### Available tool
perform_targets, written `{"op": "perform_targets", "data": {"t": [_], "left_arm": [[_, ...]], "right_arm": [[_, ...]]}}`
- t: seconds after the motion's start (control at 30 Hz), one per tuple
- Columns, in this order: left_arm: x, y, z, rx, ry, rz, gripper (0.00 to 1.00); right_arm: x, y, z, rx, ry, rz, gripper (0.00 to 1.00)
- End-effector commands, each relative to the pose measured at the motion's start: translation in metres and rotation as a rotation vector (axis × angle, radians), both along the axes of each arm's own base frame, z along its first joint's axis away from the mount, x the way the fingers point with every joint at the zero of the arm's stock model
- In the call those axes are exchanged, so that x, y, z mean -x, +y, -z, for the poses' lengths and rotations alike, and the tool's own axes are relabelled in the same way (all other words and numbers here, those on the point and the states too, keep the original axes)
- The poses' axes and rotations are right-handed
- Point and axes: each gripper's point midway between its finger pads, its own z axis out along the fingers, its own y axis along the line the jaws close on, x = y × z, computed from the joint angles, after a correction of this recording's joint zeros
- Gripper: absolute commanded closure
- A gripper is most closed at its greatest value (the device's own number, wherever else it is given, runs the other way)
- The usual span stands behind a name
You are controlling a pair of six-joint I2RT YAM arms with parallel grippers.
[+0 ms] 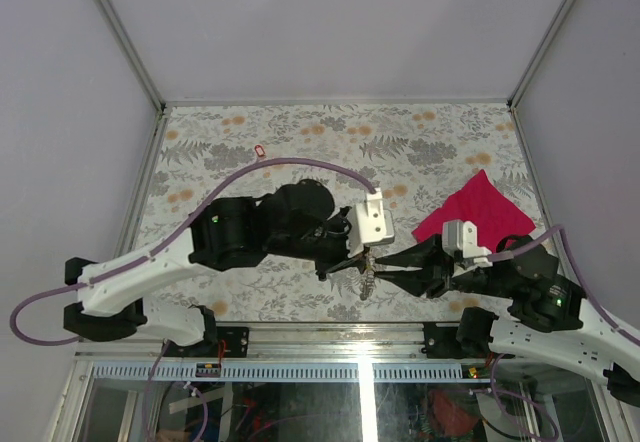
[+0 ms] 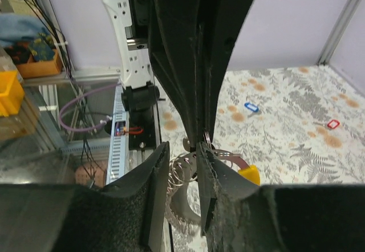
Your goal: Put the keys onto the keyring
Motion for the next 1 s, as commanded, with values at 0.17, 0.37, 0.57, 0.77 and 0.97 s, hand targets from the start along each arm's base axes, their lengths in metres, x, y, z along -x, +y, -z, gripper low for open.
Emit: {"op": "perform_targets", "data": {"t": [0.17,0.37,0.57,0.77,0.97], "left_arm": [[-0.011,0.023,0.023,-0.253,-0.046,-0.026,1.0],[-0.008,0.02,0.025,-0.262,-0.045,-0.01,1.0],[-0.004,0.016,0.024,-0.258,-0.04,0.011,1.0],[0.001,0.014,0.023,-0.249,-0.036,0.03,1.0],[0.003,0.014,0.024,-0.247,-0.034,0.044,1.0]], "right_arm": [[-0.007,0.004,0.008,0.035,-0.029,0.021,0.67],[-0.009,0.009,0.014,0.04,-0.053,0.019,0.65],[-0.01,0.018,0.015,0.046,-0.065,0.003,0.64],[-0.011,0.023,0.014,0.044,-0.071,-0.007,0.64],[-0.014,0.025,0.016,0.051,-0.075,0.003,0.64]]}}
